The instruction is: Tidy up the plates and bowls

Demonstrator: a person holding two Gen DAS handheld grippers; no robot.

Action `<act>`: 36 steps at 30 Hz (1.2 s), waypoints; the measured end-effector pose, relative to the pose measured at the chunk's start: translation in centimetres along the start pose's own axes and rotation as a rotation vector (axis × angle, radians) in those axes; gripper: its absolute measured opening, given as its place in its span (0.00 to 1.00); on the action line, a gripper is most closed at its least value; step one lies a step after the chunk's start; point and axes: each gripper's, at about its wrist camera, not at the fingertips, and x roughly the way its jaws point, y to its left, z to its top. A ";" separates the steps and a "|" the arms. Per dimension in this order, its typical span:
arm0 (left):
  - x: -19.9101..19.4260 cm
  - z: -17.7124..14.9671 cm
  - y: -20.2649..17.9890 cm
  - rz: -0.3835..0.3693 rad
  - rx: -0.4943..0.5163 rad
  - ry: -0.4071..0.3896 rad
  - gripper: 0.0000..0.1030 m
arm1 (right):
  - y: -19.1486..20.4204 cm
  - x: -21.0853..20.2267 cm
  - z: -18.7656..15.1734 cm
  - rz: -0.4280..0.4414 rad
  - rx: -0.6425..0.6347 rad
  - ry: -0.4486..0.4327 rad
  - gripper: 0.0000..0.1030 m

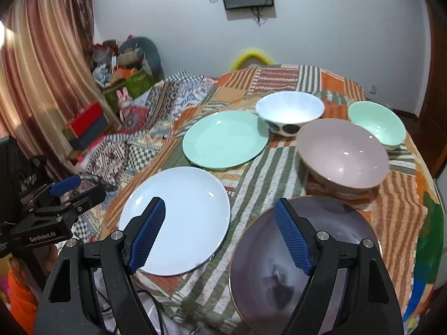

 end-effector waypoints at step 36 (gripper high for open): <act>9.1 -3.7 5.7 -0.175 -0.099 0.221 0.26 | -0.6 10.2 -1.1 -0.028 0.042 0.286 0.28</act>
